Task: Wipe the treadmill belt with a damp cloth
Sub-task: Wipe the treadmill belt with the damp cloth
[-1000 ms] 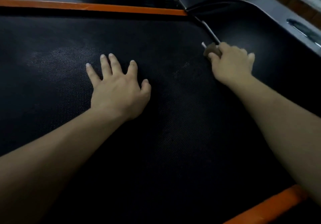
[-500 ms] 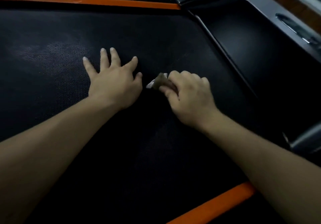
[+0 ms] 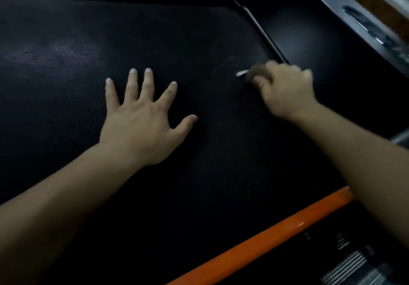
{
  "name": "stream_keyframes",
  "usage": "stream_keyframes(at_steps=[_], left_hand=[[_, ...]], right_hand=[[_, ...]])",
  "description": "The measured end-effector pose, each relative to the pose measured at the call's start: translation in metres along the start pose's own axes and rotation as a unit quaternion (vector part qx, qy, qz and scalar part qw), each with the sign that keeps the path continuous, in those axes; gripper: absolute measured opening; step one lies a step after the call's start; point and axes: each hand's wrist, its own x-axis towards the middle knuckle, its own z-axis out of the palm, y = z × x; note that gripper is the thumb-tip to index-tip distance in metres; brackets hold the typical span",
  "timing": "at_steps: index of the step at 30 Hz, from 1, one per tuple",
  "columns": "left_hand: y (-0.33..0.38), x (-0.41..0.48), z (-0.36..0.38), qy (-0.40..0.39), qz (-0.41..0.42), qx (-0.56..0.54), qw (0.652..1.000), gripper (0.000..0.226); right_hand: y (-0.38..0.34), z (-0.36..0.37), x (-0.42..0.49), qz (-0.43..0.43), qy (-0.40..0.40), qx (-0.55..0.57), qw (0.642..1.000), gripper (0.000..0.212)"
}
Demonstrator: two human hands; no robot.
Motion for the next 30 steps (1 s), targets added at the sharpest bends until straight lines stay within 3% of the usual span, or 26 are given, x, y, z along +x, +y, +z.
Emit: stream_keyframes(at_steps=[3,9,12,16,18,21,23,24,27,28,30], left_hand=[[-0.001,0.0,0.0,0.009,0.003,0.002,1.0,0.09],[0.0,-0.002,-0.001,0.007,0.002,0.006,1.0,0.09],[0.0,-0.002,0.0,0.01,0.0,0.007,1.0,0.09],[-0.001,-0.001,0.0,0.012,0.006,0.002,1.0,0.087],[-0.005,-0.004,0.0,0.014,0.013,-0.004,1.0,0.084],[-0.017,-0.023,-0.002,0.01,0.035,-0.025,0.999,0.078],[-0.028,-0.046,-0.003,0.006,0.046,-0.033,0.998,0.076],[-0.033,-0.058,-0.003,0.001,0.049,-0.035,0.998,0.076],[-0.043,-0.081,-0.006,-0.018,0.04,-0.041,0.998,0.079],[-0.043,-0.085,-0.006,-0.018,0.035,-0.044,0.998,0.076],[-0.04,-0.089,-0.005,-0.017,0.023,-0.05,0.998,0.073]], right_hand=[[0.017,0.002,0.015,0.075,-0.008,-0.025,0.997,0.038],[0.03,-0.009,-0.058,-0.011,0.021,-0.044,0.999,0.028],[0.032,-0.001,-0.033,0.059,0.011,-0.084,0.995,0.033],[0.008,0.0,-0.007,0.173,-0.007,-0.008,0.985,0.038],[-0.014,-0.005,-0.035,0.12,-0.005,0.048,0.992,0.033],[-0.058,-0.015,-0.099,-0.074,0.009,0.145,0.987,0.023],[-0.061,-0.019,-0.098,-0.114,-0.008,0.118,0.986,0.033],[-0.054,-0.018,-0.086,-0.089,-0.01,0.102,0.991,0.037],[-0.044,-0.018,-0.056,0.101,-0.024,0.105,0.989,0.037],[-0.053,-0.016,-0.058,0.12,-0.025,0.105,0.987,0.036],[-0.087,-0.018,-0.082,0.048,-0.03,0.137,0.989,0.035]])
